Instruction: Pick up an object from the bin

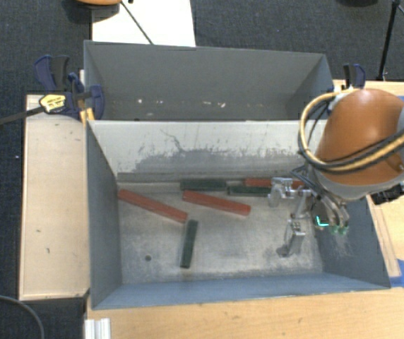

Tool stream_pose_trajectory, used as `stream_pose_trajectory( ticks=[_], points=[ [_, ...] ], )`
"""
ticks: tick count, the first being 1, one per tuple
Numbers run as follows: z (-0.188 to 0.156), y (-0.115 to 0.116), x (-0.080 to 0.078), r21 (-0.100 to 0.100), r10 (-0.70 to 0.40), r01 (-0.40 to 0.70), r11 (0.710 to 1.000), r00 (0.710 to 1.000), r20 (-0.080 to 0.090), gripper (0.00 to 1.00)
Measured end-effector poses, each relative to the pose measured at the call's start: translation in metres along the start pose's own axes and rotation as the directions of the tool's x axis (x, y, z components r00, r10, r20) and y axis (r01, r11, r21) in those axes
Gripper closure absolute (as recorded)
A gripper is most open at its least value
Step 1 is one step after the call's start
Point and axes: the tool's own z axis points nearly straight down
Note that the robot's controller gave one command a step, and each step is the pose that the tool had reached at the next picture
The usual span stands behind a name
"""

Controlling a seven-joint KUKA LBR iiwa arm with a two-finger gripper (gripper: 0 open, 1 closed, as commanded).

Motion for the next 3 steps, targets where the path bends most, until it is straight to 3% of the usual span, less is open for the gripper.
stream_pose_trajectory(
  ticks=[1, 2, 3],
  points=[
    [-0.004, 0.0, -0.002, 0.0, 0.0, 0.0, 1.0, 1.0, 0.008, 0.0],
    [0.015, 0.017, -0.021, 0.003, -0.072, 0.072, 0.997, 0.997, 0.015, 0.0],
    [0.041, 0.03, -0.059, 0.0, -0.105, 0.105, 0.994, 0.994, 0.008, 0.0]
  ],
)
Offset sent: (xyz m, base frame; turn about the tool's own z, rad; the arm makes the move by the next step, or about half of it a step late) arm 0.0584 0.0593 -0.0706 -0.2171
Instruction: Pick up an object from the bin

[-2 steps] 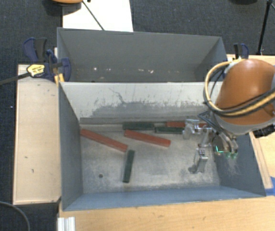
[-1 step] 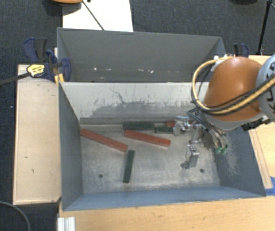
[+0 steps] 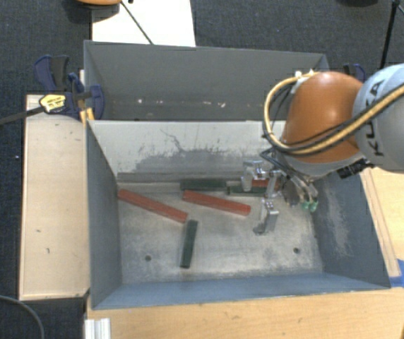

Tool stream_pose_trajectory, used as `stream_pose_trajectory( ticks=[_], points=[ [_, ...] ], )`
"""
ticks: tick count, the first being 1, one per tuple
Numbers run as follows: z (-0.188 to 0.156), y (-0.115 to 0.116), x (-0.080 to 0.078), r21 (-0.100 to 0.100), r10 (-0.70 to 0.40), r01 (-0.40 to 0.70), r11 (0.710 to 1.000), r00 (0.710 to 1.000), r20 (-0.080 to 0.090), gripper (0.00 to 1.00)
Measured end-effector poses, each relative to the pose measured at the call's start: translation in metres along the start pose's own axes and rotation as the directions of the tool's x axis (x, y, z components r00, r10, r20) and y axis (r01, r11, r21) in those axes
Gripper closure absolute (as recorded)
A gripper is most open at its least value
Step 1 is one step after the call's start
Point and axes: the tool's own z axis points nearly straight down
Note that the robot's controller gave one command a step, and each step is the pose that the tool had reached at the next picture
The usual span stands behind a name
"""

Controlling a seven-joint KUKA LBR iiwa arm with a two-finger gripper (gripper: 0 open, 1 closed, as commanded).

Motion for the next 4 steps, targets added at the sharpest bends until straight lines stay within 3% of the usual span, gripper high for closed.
stream_pose_trajectory(
  ticks=[1, 2, 3, 4],
  points=[
    [0.054, 0.006, -0.006, -0.001, 0.285, -0.285, 0.959, 0.959, 0.008, 0.0],
    [0.084, 0.003, -0.013, 0.001, 0.158, -0.158, 0.987, 0.987, 0.0, 0.0],
    [0.089, 0.005, -0.03, 0.0, 0.374, -0.374, 0.928, 0.928, 0.004, 1.0],
    [0.091, 0.006, -0.029, 0.001, 0.372, -0.372, 0.928, 0.928, 0.001, 0.0]
  ],
)
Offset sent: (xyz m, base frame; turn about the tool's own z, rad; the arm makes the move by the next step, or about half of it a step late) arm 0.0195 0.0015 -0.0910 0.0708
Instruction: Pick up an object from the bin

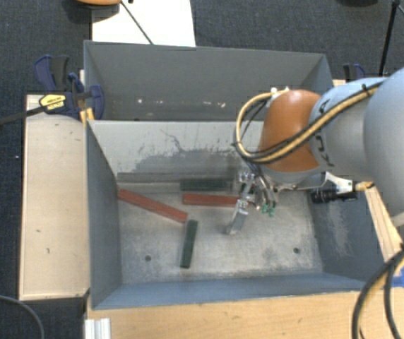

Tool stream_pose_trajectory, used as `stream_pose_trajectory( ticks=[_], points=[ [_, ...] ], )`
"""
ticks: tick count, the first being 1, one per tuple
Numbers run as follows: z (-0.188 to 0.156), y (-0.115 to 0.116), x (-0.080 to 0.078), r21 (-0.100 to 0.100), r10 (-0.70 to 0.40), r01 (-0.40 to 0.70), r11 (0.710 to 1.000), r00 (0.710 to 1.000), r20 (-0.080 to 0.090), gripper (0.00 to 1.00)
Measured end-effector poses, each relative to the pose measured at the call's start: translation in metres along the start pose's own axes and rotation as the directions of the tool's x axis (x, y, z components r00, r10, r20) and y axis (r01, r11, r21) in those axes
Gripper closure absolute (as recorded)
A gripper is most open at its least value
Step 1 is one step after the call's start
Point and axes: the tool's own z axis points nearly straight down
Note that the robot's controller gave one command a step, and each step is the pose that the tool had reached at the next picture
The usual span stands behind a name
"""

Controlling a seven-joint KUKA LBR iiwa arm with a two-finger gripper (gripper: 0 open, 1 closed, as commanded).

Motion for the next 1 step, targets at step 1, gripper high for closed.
stream_pose_trajectory(
  ticks=[1],
  points=[
    [-0.0003, 0.0002, -0.0002, 0.0, -0.002, 0.002, 1.0, 1.0, 0.001, 1.0]
  ],
)
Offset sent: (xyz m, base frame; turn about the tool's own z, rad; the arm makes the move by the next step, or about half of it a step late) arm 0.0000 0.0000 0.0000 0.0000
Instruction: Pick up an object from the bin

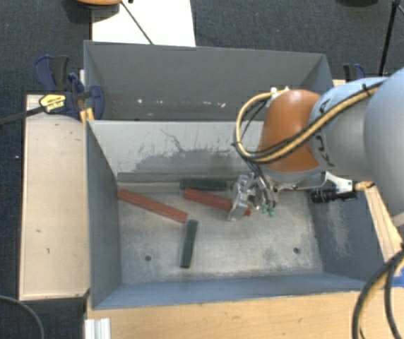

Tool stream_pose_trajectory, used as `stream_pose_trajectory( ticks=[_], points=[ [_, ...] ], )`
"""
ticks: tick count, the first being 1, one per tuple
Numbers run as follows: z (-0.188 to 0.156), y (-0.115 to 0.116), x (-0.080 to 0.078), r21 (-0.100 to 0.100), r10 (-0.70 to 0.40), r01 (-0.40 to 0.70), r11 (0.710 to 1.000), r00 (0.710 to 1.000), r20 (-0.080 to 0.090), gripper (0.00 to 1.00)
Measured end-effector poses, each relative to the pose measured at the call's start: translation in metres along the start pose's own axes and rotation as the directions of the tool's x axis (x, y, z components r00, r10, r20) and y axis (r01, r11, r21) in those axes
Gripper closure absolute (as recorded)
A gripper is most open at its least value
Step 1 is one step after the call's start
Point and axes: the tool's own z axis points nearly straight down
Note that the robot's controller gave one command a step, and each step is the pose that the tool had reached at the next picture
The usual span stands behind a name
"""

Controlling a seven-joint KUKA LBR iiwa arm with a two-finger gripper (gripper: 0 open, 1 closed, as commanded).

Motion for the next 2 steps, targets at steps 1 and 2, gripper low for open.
stream_pose_trajectory(
  ticks=[1, 2],
  points=[
    [0.0, 0.0, 0.0, 0.0, 0.0, 0.0, 1.0, 1.0, 0.0, 1.0],
    [-0.133, -0.006, -0.014, 0.0, -0.034, 0.034, 0.999, 0.999, 0.0, 1.0]
  ],
)
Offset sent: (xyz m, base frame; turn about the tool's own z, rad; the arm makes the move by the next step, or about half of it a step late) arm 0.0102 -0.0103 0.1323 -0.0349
